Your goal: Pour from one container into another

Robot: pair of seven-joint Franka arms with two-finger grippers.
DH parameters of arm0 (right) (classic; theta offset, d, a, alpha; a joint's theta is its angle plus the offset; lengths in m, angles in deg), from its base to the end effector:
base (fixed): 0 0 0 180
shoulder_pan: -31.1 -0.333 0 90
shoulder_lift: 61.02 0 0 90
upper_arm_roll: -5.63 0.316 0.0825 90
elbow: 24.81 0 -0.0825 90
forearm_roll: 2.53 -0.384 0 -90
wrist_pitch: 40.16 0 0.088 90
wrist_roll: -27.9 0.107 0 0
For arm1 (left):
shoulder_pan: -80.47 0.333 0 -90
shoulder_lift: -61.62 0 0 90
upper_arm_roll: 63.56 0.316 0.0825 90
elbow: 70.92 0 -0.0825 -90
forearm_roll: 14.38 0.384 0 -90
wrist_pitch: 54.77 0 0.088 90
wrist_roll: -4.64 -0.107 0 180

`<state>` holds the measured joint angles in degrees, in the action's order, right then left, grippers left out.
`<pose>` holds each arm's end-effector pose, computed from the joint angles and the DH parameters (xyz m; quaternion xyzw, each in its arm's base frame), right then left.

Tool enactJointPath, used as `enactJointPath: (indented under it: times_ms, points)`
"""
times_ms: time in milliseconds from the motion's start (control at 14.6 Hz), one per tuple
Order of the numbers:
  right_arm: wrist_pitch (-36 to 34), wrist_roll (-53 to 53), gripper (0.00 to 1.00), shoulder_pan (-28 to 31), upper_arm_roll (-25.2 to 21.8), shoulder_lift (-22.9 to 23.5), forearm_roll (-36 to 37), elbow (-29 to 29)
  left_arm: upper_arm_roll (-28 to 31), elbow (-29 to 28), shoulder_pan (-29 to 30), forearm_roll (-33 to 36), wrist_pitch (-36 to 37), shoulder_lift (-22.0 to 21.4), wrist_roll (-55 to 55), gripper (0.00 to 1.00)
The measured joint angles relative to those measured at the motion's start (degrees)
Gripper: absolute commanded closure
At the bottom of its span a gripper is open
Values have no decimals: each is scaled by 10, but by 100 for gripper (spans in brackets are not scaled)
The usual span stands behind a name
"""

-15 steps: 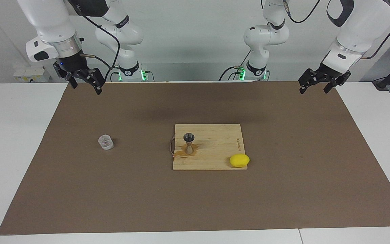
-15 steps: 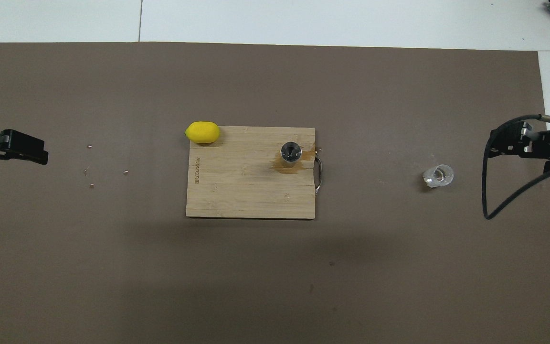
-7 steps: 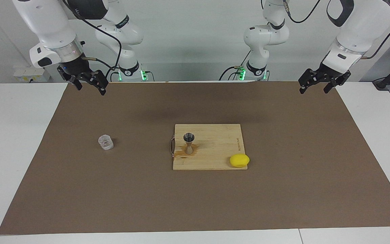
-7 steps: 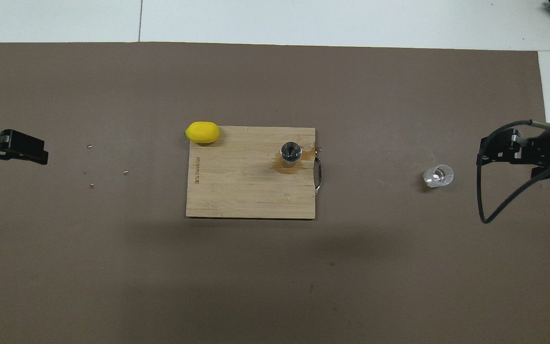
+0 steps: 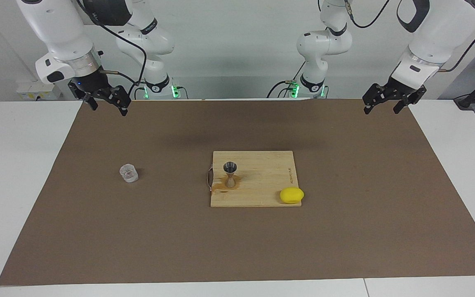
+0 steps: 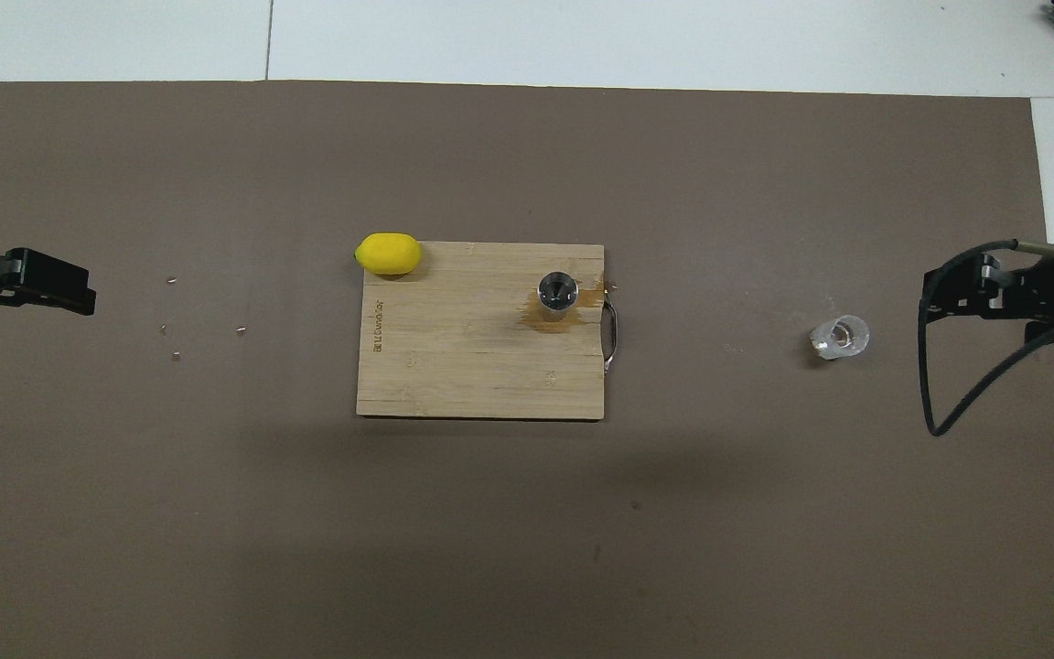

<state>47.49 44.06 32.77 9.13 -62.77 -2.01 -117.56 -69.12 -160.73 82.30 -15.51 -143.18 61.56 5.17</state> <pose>0.5395 0.0167 0.6152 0.9917 -0.1248 -0.0280 0.0100 0.5500 -0.0380 0.6243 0.9995 -0.0281 -0.0121 0.0094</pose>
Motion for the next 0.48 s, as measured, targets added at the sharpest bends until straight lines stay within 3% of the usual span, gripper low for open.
enactJointPath:
  times_ms: [480]
  points:
    - [0, -6, 0, -1, 2, -2, 0, -6, -12, -3, -32, -1, -27, 0, 2, 0]
